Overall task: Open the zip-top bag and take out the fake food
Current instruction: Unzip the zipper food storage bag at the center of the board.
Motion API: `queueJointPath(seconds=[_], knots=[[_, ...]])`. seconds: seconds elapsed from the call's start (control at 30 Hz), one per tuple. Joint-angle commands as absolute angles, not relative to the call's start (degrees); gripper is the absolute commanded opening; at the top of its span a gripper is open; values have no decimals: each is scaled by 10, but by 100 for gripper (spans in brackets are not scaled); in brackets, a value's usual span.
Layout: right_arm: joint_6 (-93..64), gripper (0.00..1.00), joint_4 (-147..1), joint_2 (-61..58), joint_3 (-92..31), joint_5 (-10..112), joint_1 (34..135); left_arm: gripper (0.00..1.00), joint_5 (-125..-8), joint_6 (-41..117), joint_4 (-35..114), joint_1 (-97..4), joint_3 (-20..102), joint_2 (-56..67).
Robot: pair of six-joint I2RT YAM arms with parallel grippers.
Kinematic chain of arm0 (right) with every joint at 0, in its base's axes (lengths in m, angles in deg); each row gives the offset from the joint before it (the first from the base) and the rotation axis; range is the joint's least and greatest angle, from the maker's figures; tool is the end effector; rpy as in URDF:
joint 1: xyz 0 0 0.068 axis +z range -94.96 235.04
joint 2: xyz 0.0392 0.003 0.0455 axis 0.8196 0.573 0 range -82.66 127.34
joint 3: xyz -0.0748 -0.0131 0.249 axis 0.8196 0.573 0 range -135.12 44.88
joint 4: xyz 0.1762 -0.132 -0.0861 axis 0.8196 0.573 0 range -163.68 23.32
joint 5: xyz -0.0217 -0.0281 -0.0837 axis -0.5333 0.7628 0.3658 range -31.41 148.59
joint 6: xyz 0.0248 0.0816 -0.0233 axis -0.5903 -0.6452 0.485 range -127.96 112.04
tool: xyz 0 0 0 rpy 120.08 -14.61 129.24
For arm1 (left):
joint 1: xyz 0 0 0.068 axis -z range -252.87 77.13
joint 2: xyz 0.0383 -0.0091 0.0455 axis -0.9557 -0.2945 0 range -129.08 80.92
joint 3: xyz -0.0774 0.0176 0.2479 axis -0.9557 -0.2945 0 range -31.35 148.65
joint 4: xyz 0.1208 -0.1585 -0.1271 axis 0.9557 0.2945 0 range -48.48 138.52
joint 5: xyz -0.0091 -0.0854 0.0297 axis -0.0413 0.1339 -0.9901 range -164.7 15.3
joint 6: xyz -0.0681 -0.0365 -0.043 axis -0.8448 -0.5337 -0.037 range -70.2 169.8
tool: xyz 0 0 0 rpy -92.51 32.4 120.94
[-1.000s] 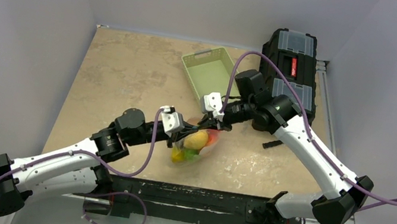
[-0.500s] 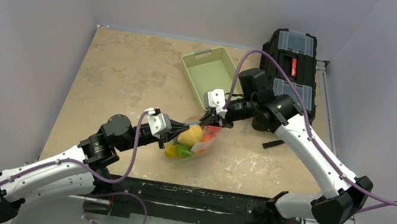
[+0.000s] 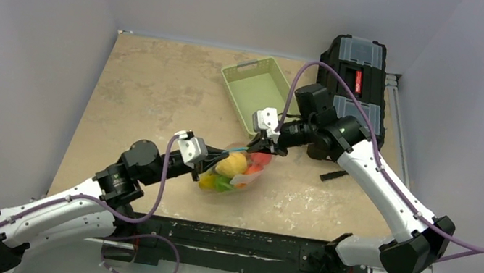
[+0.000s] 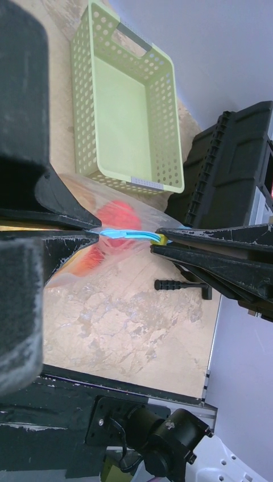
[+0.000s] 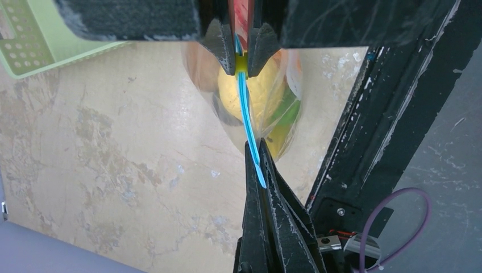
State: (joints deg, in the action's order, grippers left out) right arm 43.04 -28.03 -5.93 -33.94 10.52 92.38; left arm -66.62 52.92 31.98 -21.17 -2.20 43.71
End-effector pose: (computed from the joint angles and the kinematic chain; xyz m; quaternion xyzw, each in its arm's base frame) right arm 0.1790 0.2100 0.3386 -0.7000 0.4901 0.3288 0.4021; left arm 0.1129 -0.1607 0.2980 0.3653 0.5948 -0.3387 0.6309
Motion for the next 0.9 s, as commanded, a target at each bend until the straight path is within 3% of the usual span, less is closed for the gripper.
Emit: queueJointPath(seconds=[0.0,0.87], knots=[[439,0,-285,-85,-335,112,905,0,-686,517,320,-215,-23,450],[457,0,-282,-105,-313,114,848,0,-726,513,339,-216,-39,488]])
